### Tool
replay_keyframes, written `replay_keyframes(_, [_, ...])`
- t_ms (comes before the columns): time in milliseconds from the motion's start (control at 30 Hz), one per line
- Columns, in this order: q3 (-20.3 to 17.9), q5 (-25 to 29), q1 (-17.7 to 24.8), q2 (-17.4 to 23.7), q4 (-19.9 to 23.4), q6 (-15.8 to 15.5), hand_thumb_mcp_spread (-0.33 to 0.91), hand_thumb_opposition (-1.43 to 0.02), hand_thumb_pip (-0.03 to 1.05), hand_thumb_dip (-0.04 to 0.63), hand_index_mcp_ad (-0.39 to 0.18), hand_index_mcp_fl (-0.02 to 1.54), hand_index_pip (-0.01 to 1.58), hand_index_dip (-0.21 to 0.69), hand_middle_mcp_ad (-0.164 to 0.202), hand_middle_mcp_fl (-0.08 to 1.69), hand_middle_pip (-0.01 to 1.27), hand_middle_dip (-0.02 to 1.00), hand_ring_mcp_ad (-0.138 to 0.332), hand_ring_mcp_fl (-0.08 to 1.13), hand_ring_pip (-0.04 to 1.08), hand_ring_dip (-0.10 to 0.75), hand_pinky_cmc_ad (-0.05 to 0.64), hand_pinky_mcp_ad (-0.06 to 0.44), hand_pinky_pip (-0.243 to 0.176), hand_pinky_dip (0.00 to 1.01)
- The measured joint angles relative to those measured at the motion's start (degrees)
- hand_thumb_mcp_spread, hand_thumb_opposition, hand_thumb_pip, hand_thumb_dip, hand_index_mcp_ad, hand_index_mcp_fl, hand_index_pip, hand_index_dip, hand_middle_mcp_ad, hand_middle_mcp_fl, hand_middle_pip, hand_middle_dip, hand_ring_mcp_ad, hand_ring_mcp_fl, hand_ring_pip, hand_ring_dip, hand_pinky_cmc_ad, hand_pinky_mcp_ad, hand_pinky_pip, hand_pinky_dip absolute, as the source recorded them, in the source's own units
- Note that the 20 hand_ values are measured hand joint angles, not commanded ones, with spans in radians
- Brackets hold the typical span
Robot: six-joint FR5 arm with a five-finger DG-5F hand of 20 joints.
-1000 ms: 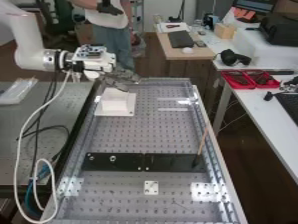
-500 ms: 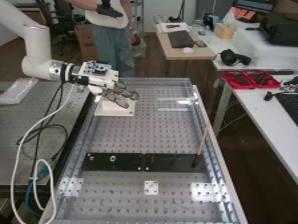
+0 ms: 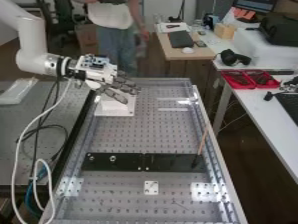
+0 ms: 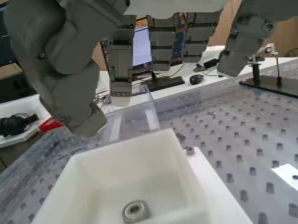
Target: Grab the bearing and place it in the white container
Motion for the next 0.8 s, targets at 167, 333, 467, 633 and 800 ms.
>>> replay_keyframes(167, [2.88, -3.49, -4.3, 3.46, -1.3, -5.25, 0.26, -0.79, 0.7, 0.302, -0.126, 0.04, 0.73, 0.194, 0.065, 0.07, 0.12, 0.22, 0.115, 0.0, 0.08, 0.093, 0.382, 0.279, -0.089, 0.29])
replay_keyframes(333, [8.59, -8.33, -9.71, 5.11, -3.4, -10.1, 0.23, -0.76, 0.57, 0.232, -0.119, 0.13, 0.32, 0.197, 0.066, 0.07, 0.12, 0.22, 0.126, 0.0, 0.08, 0.093, 0.398, 0.312, -0.093, 0.3])
replay_keyframes(467, [13.86, -11.87, -14.1, 5.17, -5.15, -12.78, 0.21, -0.74, 0.51, 0.175, -0.124, 0.18, 0.2, 0.197, 0.066, 0.08, 0.12, 0.22, 0.127, 0.0, 0.08, 0.093, 0.405, 0.307, -0.093, 0.3])
replay_keyframes(633, [19.51, -15.3, -18.85, 3.75, -7.29, -14.05, 0.21, -0.73, 0.5, 0.143, -0.119, 0.2, 0.15, 0.197, 0.07, 0.07, 0.12, 0.22, 0.131, 0.0, 0.08, 0.093, 0.417, 0.325, -0.093, 0.3])
replay_keyframes(800, [24.3, -20.2, -22.74, 1.09, -9.6, -14.25, 0.21, -0.73, 0.5, 0.141, -0.119, 0.24, 0.12, 0.197, 0.066, 0.08, 0.12, 0.22, 0.127, 0.0, 0.09, 0.093, 0.414, 0.325, -0.093, 0.3])
